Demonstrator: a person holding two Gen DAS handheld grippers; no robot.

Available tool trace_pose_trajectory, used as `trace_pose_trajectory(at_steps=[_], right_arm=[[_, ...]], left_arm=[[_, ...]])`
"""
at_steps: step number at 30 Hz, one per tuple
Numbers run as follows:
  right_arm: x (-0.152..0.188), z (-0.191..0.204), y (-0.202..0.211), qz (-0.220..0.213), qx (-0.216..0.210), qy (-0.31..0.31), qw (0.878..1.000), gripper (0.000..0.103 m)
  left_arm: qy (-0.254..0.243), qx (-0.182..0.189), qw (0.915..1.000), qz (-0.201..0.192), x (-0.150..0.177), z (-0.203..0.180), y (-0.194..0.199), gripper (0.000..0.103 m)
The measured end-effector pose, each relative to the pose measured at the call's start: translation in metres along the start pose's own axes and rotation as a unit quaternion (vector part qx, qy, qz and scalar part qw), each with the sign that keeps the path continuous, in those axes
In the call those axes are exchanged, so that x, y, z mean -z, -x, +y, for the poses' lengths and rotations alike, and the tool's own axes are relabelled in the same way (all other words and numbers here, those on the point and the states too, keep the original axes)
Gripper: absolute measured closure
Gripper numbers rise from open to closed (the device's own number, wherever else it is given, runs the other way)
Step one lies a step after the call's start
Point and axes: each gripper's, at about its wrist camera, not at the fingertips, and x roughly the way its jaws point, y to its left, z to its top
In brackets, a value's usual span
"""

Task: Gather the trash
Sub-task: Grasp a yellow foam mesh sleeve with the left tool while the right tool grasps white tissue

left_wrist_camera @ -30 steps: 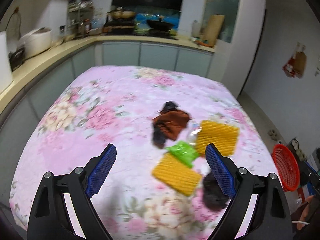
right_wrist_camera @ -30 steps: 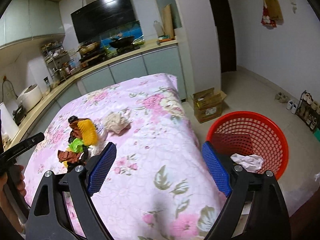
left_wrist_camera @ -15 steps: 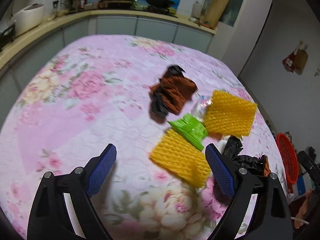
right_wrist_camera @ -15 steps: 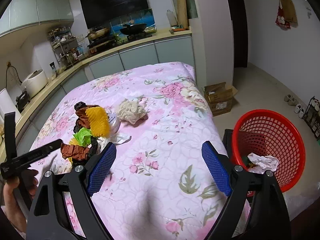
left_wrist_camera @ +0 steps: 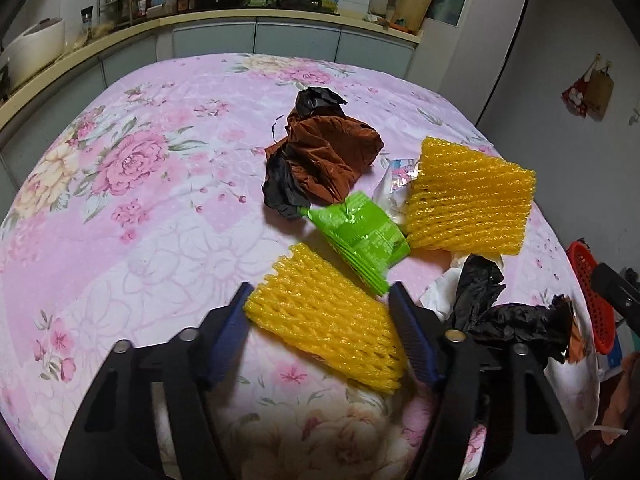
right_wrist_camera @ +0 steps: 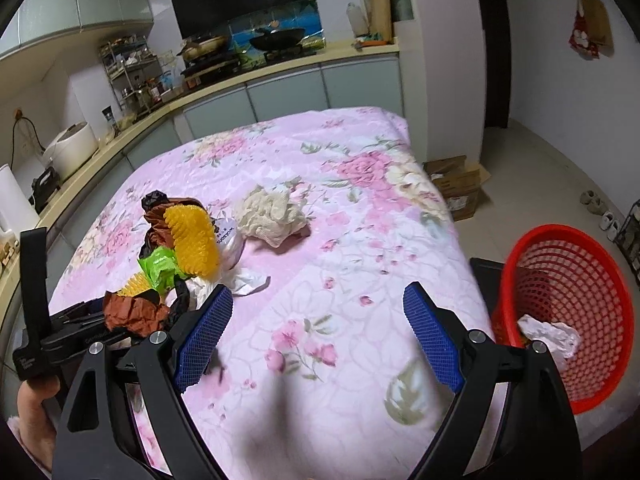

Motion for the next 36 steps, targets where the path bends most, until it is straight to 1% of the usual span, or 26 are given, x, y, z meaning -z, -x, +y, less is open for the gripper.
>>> trace_pose_trajectory(at_steps=[2, 3, 5, 9, 13, 16, 22, 24, 26, 28, 31, 32, 34, 36], right_arm=[[-0.002, 0.004, -0.008, 0.006, -0.010, 0.003, 1.000, 0.019], [-0.002, 0.008, -0.012, 0.009, -0.014, 0.008, 1.000, 0.019], [-0.003, 0.016, -0.020, 0.015, -0.021, 0.019, 0.999, 0.019], [-0.005, 0.029, -0.039, 0.038, -0.041, 0.038, 0.998, 0.019], [-0.003, 0.042, -0.054, 0.063, -0.061, 0.052, 0.995, 0.019], [-0.003, 0.049, -0.062, 0.075, -0.075, 0.051, 0.993, 0.019], [-0.003, 0.069, -0.074, 0.090, -0.099, 0.065, 0.989, 0.019], [-0.006, 0.071, -0.076, 0.089, -0.098, 0.061, 0.989, 0.023], [-0.008, 0.072, -0.079, 0.091, -0.098, 0.061, 0.989, 0.033], [-0.009, 0.074, -0.082, 0.096, -0.096, 0.062, 0.989, 0.039], [-0.009, 0.075, -0.085, 0.097, -0.095, 0.062, 0.989, 0.045], [-0.008, 0.075, -0.085, 0.097, -0.093, 0.063, 0.989, 0.051], [-0.006, 0.077, -0.086, 0.094, -0.078, 0.078, 0.989, 0.055], [-0.004, 0.079, -0.085, 0.092, -0.073, 0.085, 0.989, 0.062]], left_arm=[[0.000, 0.000, 1.0000, -0.002, -0.001, 0.002, 0.000, 0.049], [0.001, 0.001, 1.0000, -0.003, -0.001, 0.004, 0.000, 0.050], [0.002, 0.004, 1.0000, -0.004, -0.001, 0.006, 0.001, 0.059], [0.006, 0.012, 0.9999, -0.006, -0.002, 0.014, 0.003, 0.068], [0.011, 0.012, 0.9998, -0.011, -0.002, 0.023, 0.010, 0.079], [0.016, 0.012, 0.9997, -0.015, -0.002, 0.030, 0.017, 0.084], [0.023, 0.003, 0.9995, -0.022, 0.000, 0.042, 0.024, 0.087], [0.027, 0.003, 0.9994, -0.021, 0.000, 0.046, 0.024, 0.088], [0.031, 0.002, 0.9993, -0.022, 0.001, 0.049, 0.025, 0.088], [0.033, 0.002, 0.9992, -0.023, 0.000, 0.051, 0.026, 0.089], [0.036, 0.001, 0.9990, -0.026, 0.002, 0.052, 0.028, 0.089], [0.037, 0.002, 0.9990, -0.026, 0.002, 0.053, 0.029, 0.090], [0.038, 0.003, 0.9989, -0.026, 0.002, 0.052, 0.029, 0.090], [0.037, 0.002, 0.9990, -0.027, 0.002, 0.052, 0.030, 0.090]])
